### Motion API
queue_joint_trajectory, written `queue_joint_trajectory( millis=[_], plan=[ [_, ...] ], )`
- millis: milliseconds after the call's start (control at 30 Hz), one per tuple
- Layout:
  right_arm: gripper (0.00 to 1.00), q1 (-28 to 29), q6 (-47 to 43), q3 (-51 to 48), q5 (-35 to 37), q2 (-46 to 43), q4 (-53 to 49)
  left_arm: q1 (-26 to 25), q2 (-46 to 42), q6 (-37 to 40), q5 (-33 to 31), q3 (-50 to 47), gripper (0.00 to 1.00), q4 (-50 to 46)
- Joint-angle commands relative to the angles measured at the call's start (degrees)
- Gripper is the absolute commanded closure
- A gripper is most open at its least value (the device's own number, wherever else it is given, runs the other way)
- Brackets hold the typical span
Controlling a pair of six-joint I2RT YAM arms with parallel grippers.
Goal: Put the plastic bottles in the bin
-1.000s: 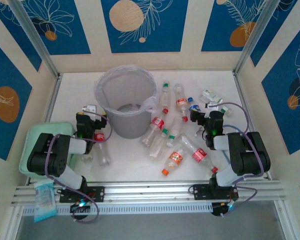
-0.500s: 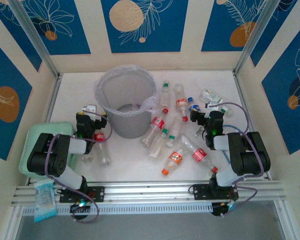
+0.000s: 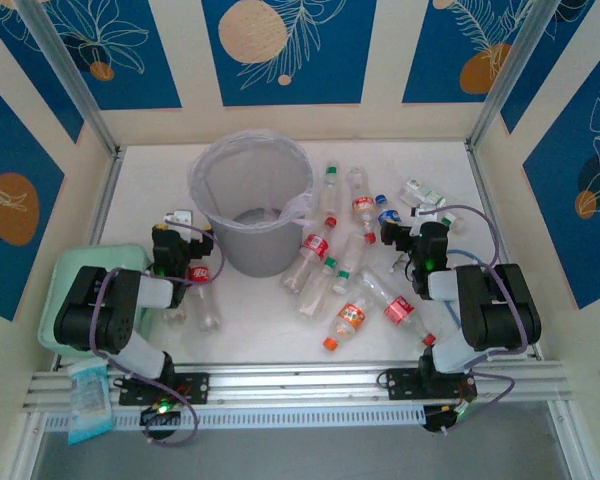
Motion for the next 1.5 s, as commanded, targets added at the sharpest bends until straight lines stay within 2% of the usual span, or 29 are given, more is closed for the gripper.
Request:
queue_joint_trajectory(
  millis=[0,100,300,400,533,633,767,833,933,1067,1233,1300,1467],
  plan=[
    [0.01,-0.2,0.4,0.3,-0.7,-0.6,0.9,0.9,-0.5,0.4,2.2,-0.4,0.01,0.9],
    [0.01,-0.5,0.4,1.4,-1.9,-1.9,-2.2,0.8,-7.1,0.2,1.4,1.3,0.01,-7.3],
    [0.01,-0.7,2.5,10.9,-4.5,-12.6,-27.2,0.8,-20.6,-2.0,-3.0,1.2,0.01,-16.7],
    [0.01,-1.1,8.5,17.2,-2.4,-16.8,-42.5,0.8,-27.4,-5.6,-8.5,4.6,0.00,-29.1],
    [0.01,-3.1,21.4,32.5,4.4,-16.3,-71.8,0.9,-32.0,-15.6,-11.8,14.4,0.01,-54.2],
    [0.01,-5.6,22.9,42.0,-2.4,-12.6,-83.6,0.9,-31.6,-22.2,-9.4,21.3,0.00,-69.5],
    [0.01,-5.6,24.0,52.8,-3.3,-5.8,-94.3,0.9,-29.1,-27.5,-2.3,28.8,0.01,-84.5],
    [0.01,-4.7,21.7,55.1,-3.0,-4.1,-95.9,0.9,-28.2,-29.2,1.2,30.7,0.01,-90.7],
    [0.01,-4.6,20.8,54.2,-5.7,-3.6,-93.6,0.8,-27.6,-29.9,1.9,32.1,0.01,-99.3],
    [0.01,-5.9,22.4,54.8,-12.7,-2.3,-91.9,0.8,-28.4,-32.3,1.2,31.5,0.12,-106.9],
    [0.01,-6.7,21.0,60.7,-16.2,1.4,-95.6,0.8,-30.5,-35.9,6.2,27.6,0.27,-108.3],
    [0.01,-6.7,20.0,62.0,-16.4,2.2,-96.3,0.8,-30.1,-36.4,8.5,26.0,0.30,-108.0],
    [0.01,-6.7,19.1,61.6,-16.8,2.6,-95.8,0.8,-29.7,-38.8,7.2,21.9,0.33,-104.9]
  ],
)
